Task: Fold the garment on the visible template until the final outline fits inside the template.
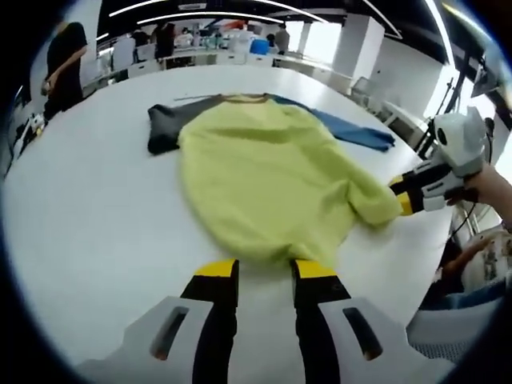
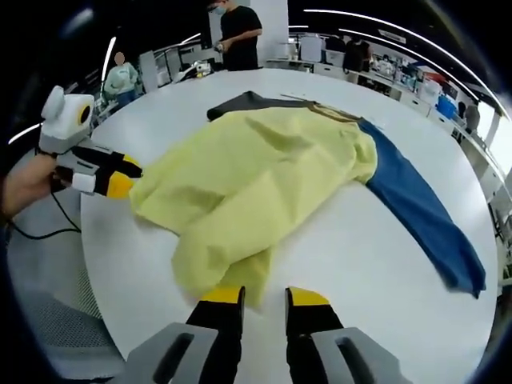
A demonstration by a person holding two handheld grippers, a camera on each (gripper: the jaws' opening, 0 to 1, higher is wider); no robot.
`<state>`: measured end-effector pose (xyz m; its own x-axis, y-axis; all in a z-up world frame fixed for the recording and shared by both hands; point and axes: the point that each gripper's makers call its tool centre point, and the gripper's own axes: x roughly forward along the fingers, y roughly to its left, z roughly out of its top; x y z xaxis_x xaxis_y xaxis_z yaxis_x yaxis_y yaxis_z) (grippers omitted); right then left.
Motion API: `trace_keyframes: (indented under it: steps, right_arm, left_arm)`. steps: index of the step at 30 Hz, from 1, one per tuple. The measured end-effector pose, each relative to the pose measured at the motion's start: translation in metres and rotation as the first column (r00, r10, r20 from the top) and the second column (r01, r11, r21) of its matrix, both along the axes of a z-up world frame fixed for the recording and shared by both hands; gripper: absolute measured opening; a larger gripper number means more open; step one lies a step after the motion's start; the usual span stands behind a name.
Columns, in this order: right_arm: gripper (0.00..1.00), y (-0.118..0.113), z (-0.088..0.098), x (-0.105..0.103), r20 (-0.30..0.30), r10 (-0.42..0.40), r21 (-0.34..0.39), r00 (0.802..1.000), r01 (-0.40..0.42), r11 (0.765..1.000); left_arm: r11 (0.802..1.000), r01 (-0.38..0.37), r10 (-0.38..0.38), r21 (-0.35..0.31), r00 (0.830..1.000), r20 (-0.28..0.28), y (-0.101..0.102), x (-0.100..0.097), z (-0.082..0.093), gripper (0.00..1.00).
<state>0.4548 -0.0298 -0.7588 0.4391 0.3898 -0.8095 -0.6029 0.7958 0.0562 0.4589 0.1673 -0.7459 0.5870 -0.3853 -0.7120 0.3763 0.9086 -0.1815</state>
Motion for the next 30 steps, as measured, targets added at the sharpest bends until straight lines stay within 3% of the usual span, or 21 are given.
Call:
trace_keyframes:
  steps: [5, 15, 24, 30]
  right_arm:
    - [0.14, -0.001, 0.000, 0.000, 0.002, -0.011, -0.001, 1.000, 0.011, 1.000]
    - [0.08, -0.001, -0.002, 0.002, 0.001, -0.029, 0.008, 1.000, 0.029, 1.000]
    - [0.00, 0.002, -0.003, 0.001, -0.011, -0.045, 0.021, 0.999, 0.046, 0.999]
    - [0.00, 0.001, -0.004, 0.001, -0.034, -0.073, 0.045, 0.997, 0.075, 0.996]
  left_arm:
    - [0.999, -0.029, 0.029, -0.024, 0.999, -0.016, -0.007, 0.003, -0.005, 0.22]
    - [0.998, -0.004, 0.004, -0.066, 1.000, 0.001, -0.022, 0.001, -0.002, 0.05]
    - [0.998, -0.004, 0.005, -0.063, 1.000, 0.023, -0.019, 0.001, 0.005, 0.01]
    - [0.997, -0.014, 0.017, -0.076, 1.000, 0.026, -0.013, -0.001, 0.011, 0.01]
